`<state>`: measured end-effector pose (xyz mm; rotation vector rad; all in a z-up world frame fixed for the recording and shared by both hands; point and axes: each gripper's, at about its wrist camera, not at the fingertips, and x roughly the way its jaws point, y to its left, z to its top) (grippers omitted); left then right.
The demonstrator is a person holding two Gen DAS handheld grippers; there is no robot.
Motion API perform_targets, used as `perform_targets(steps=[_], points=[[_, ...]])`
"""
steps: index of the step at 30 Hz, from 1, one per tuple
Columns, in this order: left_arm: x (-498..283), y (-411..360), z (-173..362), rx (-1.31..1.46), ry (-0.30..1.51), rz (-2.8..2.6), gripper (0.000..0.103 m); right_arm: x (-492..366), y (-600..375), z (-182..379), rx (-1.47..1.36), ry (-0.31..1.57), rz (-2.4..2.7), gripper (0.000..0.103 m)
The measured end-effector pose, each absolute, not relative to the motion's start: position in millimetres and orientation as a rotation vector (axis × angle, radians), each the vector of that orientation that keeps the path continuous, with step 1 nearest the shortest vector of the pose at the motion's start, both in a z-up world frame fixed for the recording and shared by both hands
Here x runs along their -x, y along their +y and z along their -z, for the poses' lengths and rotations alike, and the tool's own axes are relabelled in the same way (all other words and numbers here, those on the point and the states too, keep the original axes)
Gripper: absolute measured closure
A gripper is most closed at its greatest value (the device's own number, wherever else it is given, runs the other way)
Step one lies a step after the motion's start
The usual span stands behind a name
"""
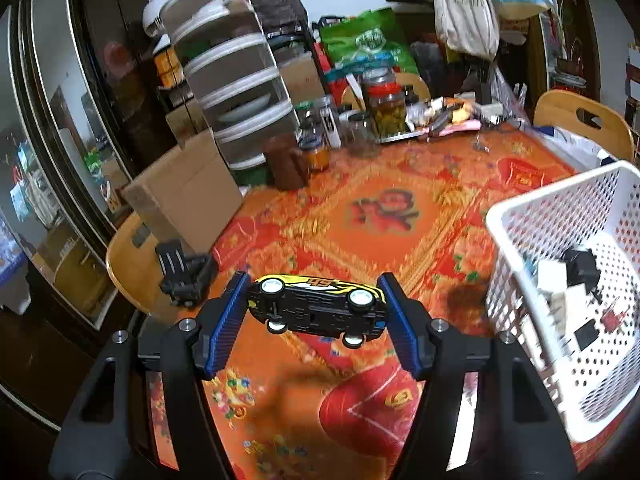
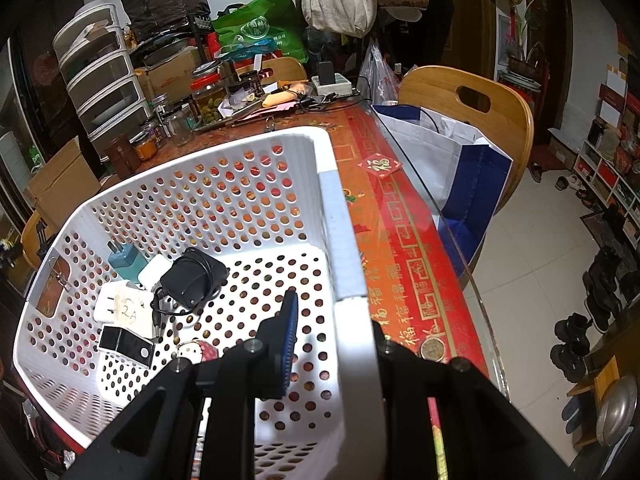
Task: Organize rigid objects
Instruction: 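Carry the toy car into the basket and open the left tool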
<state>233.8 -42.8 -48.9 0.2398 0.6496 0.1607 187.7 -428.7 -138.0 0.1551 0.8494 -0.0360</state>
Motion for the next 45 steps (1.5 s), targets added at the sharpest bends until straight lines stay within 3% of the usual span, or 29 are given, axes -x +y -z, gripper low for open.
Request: perform_targets(steps=[6, 13, 29, 45], points=[[-232, -80, 14, -0.235, 0.625, -0.105, 0.040, -188, -429, 138, -0.154, 0.850, 0.035, 0.082], [-237, -138, 8, -0.223, 0.709, 0.034, 0.040, -188, -428, 138, -0.154, 0.848, 0.035, 0.082], [-274, -283, 90, -0.313, 1.110, 0.349, 0.040, -188, -428, 138, -0.155, 0.848, 0.034, 0.082], [-276, -293, 121, -0.334, 1.200, 0.319, 0.040, -188, -425, 136, -0.153, 0.844, 0.029, 0.082]])
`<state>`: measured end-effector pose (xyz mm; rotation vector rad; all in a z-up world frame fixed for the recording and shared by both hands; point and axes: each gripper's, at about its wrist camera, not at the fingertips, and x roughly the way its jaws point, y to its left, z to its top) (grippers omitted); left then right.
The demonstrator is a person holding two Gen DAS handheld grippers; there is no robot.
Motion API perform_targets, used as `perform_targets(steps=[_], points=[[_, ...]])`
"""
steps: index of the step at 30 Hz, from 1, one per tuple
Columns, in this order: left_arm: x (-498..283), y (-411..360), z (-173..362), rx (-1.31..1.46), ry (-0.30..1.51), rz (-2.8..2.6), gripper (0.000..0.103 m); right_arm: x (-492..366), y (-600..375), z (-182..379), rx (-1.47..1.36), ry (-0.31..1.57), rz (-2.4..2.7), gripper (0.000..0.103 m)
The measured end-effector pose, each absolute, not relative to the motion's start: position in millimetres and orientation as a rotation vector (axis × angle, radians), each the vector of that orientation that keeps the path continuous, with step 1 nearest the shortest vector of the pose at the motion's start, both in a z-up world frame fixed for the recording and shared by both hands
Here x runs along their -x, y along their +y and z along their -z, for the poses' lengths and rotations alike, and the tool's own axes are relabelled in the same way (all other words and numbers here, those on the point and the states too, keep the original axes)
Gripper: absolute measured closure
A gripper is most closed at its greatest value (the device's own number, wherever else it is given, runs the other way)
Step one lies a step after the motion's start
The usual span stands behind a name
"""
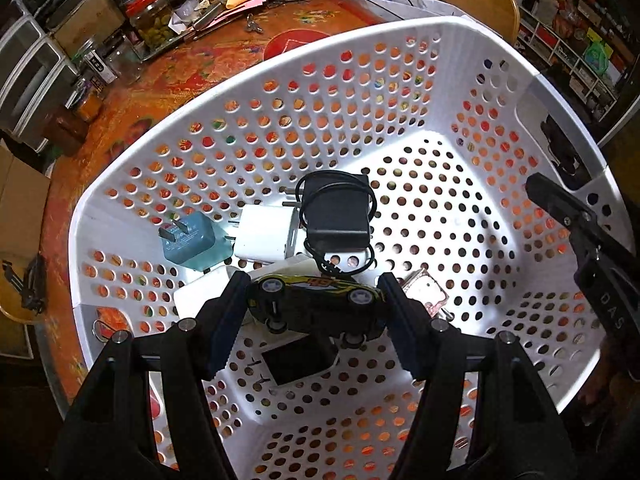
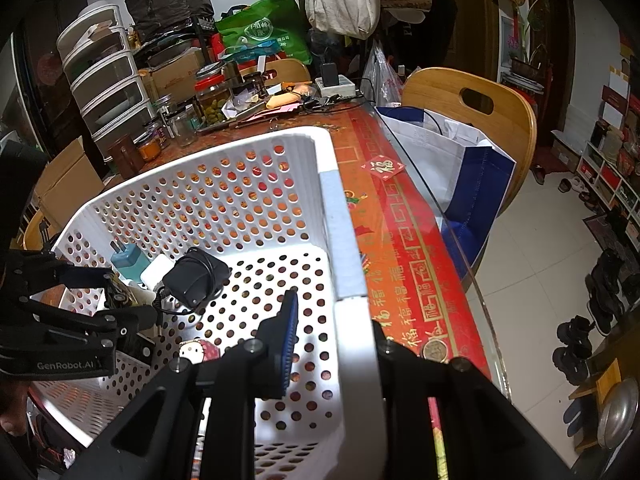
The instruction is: Organize rigid objects
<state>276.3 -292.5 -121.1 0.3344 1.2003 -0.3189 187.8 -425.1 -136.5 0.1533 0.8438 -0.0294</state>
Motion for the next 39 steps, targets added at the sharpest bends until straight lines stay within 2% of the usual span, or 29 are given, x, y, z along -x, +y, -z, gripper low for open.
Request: perform_targets(steps=[9, 11, 13, 16, 20, 22, 25, 27, 28, 29, 31, 33, 39], points=[[-274, -295, 119, -0.343, 1.201, 0.358, 0.039, -188, -425, 136, -0.152, 0.845, 0.030, 0.082], [-273, -295, 117, -0.337, 1.190, 0.362, 0.034, -188, -425, 136, -0.154, 0.845, 0.030, 0.082], [-272, -294, 114, -0.325, 1.175, 0.369, 0.023, -188, -425, 137, -0.152, 0.847, 0.030, 0.082], [-268, -291, 108, -0.309, 1.147, 0.380, 0.014, -189, -425, 137, -0.148, 0.854, 0.032, 0.082], [-257, -286, 96, -0.290, 1.075, 0.428, 0.008, -190, -425, 138, -0.147, 0.865, 0.035, 0.082], [-250, -279, 87, -0.261, 1.015, 0.447, 0.000, -190, -425, 138, -0.142, 0.873, 0.053, 0.077], [-230, -257, 64, -0.242, 0.864, 0.447, 0.000, -180, -420, 130, -0.115, 0.878, 0.122, 0.075], [-214, -233, 47, -0.202, 0.753, 0.428, 0.000, -158, -414, 113, -0.135, 0.820, 0.121, 0.065], [-204, -217, 40, -0.176, 0.704, 0.412, 0.000, -149, -411, 105, -0.142, 0.781, 0.122, 0.049], [-198, -202, 33, -0.158, 0.667, 0.395, 0.000, -133, -405, 94, -0.151, 0.719, 0.121, 0.027], [-174, -169, 22, -0.129, 0.579, 0.329, 0.000, -102, -390, 76, -0.141, 0.603, 0.114, 0.000], [-155, -141, 15, -0.119, 0.531, 0.260, 0.000, -67, -368, 58, -0.099, 0.500, 0.131, 0.000], [-73, -58, -2, -0.044, 0.429, 0.147, 0.000, 9, -306, 34, -0.069, 0.391, 0.114, 0.000]])
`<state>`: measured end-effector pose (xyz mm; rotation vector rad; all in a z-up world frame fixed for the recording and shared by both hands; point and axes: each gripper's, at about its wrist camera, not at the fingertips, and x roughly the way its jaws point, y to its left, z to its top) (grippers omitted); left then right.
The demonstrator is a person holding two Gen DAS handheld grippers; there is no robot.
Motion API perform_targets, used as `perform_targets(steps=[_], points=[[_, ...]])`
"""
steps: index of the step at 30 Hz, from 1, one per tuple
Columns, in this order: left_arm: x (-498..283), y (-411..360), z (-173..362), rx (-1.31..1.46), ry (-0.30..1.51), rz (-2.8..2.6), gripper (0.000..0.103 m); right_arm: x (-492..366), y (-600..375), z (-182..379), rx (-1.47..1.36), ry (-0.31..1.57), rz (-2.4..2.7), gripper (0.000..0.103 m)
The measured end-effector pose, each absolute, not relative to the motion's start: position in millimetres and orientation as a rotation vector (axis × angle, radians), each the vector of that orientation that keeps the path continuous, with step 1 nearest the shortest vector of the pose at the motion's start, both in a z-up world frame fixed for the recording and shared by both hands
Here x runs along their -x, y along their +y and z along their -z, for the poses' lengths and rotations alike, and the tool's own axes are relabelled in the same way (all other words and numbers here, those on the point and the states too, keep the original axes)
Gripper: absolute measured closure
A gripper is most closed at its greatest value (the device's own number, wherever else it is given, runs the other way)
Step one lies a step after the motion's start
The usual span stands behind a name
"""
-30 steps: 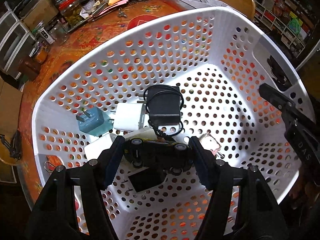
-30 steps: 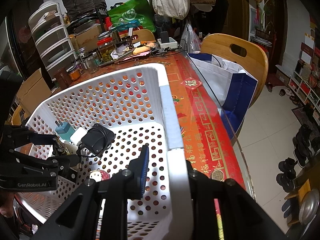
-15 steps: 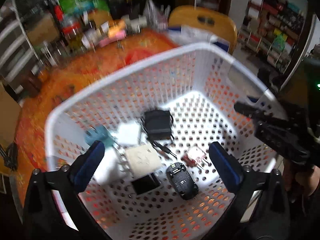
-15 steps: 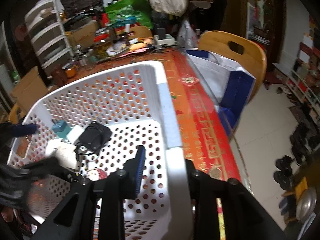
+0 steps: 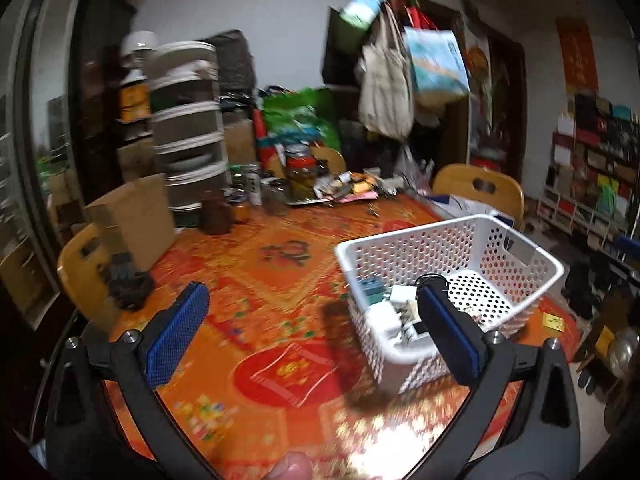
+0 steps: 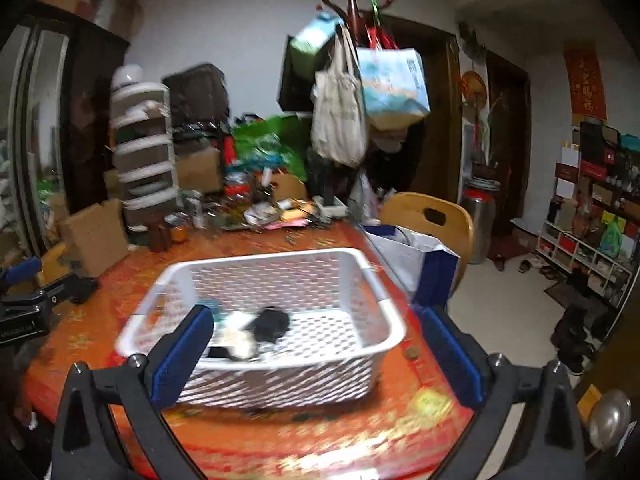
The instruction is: Organize rigid objects
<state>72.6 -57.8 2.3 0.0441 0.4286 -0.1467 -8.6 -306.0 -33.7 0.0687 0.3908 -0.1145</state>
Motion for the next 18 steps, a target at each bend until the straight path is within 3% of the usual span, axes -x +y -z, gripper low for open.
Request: perform_targets(steps=[5, 9, 18], points=[[-11, -26, -9, -0.021, 0.442, 0.173, 0.000, 65, -269, 28, -0.041, 0.386, 0.057, 0.000], [19, -48, -14, -0.064, 0.422, 0.220, 0.000, 83, -252, 20, -0.013, 0.396, 0.051, 0.000], [9, -104, 13, -0.122, 0.513, 0.301, 0.000, 72, -261, 40, -0.006, 0.496, 0.087, 0.000]])
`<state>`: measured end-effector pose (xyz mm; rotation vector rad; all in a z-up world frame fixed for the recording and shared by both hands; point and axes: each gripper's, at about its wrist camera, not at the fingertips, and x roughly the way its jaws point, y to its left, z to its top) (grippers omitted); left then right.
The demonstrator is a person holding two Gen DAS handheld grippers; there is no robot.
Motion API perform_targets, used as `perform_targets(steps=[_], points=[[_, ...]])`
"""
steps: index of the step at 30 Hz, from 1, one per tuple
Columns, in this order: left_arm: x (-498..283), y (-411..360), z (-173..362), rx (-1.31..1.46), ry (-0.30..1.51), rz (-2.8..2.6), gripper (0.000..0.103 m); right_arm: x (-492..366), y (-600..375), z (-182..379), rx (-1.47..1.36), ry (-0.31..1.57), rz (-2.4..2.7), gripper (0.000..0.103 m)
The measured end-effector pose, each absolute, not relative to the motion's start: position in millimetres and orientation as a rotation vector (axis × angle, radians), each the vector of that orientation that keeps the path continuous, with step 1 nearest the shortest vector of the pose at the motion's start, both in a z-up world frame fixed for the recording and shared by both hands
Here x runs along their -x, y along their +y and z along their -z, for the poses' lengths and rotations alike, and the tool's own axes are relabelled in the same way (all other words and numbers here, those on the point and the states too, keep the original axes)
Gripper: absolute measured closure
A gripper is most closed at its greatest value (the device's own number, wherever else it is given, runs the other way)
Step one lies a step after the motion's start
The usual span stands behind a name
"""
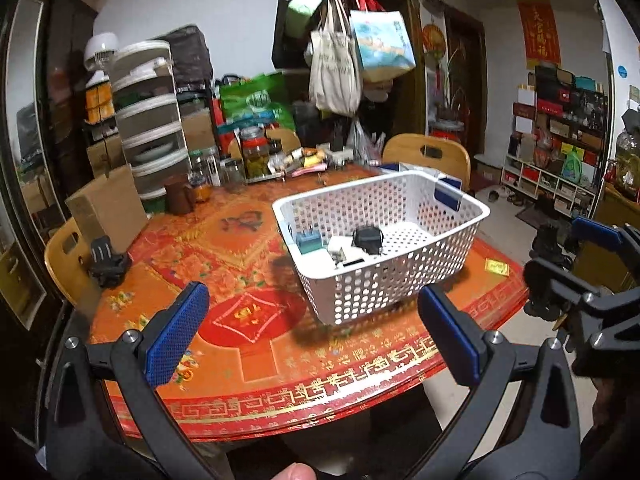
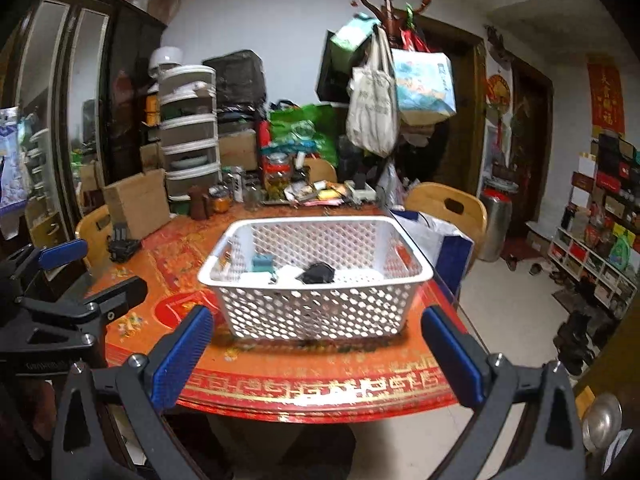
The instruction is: Organize rigid objects
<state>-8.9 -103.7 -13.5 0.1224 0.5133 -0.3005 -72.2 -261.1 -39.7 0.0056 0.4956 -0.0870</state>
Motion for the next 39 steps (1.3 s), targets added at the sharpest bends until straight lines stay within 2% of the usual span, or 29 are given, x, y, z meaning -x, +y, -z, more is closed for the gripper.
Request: perform_targets(steps=[10, 39], points=[[-13, -93, 24, -0.089, 0.542, 0.281, 0.000, 61, -276, 50, -0.020, 0.527, 0.082, 0.000], [-12, -93, 24, -0.083, 0.549, 0.280, 0.000, 62, -279, 53, -0.021, 0.531, 0.080, 0.000]])
